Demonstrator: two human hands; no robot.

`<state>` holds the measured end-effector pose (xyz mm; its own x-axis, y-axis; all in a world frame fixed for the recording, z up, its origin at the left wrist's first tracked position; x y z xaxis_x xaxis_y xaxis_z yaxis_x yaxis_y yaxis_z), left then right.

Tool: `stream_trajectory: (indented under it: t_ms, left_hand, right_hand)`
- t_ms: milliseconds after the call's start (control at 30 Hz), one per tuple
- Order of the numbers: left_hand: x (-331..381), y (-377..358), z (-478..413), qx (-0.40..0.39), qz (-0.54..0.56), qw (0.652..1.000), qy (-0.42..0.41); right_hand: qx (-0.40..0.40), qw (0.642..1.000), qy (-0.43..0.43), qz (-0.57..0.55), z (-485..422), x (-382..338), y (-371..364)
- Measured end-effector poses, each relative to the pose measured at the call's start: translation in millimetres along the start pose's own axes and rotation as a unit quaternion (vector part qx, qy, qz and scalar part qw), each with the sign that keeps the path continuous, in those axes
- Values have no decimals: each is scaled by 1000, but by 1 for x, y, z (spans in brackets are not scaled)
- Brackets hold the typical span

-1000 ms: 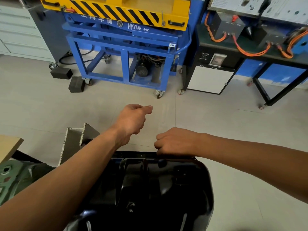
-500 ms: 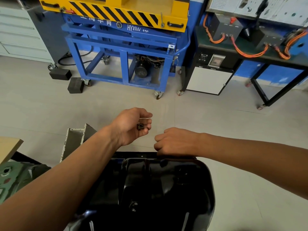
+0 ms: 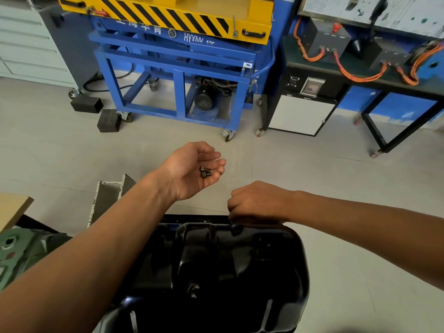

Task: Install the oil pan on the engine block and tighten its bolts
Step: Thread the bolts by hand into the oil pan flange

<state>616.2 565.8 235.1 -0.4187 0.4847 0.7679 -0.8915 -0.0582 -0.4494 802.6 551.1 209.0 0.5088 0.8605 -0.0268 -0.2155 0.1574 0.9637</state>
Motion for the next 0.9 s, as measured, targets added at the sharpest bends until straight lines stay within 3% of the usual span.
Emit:
stream_trajectory:
  t_ms: [67, 133, 200, 233, 367, 433, 633, 900]
  left_hand:
    - [-1, 1, 0, 1, -11, 1000, 14]
    - [-2, 3, 0, 11, -39, 999, 17]
    - [-3, 4, -1, 25, -71, 997, 14]
    - [-3, 5, -1, 28, -81, 996, 11]
    - [-4, 3, 2, 15, -73, 997, 7]
    - [-3, 4, 4, 0, -63, 998, 14]
    - [-3, 5, 6, -1, -76, 997, 10]
    - [-5, 5, 6, -22, -157, 987, 7]
  right_hand:
    - [59, 982, -63, -169, -1, 2, 14]
    - [211, 925, -113, -295, -6, 7, 34]
    - [343, 864, -148, -336, -13, 8, 53]
    - [354, 857, -157, -340, -17, 6, 60]
    - [153, 941, -149, -262, -40, -5, 64]
    - [112, 952, -148, -244, -47, -10, 58]
    - [112, 934, -191, -282, -53, -9, 48]
    - [152, 907, -165, -356, -49, -5, 42]
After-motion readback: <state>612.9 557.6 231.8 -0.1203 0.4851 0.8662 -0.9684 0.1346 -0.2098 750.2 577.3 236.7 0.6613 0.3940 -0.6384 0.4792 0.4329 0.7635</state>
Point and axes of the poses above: each hand's wrist, its own z-axis away from the middle knuckle, its own y-axis out of the back of the hand, x = y × z, the point moved 1 cm from there along -z, towards the middle knuckle, and after that the axes turned 10 degrees about -y, right-handed, at the moved point
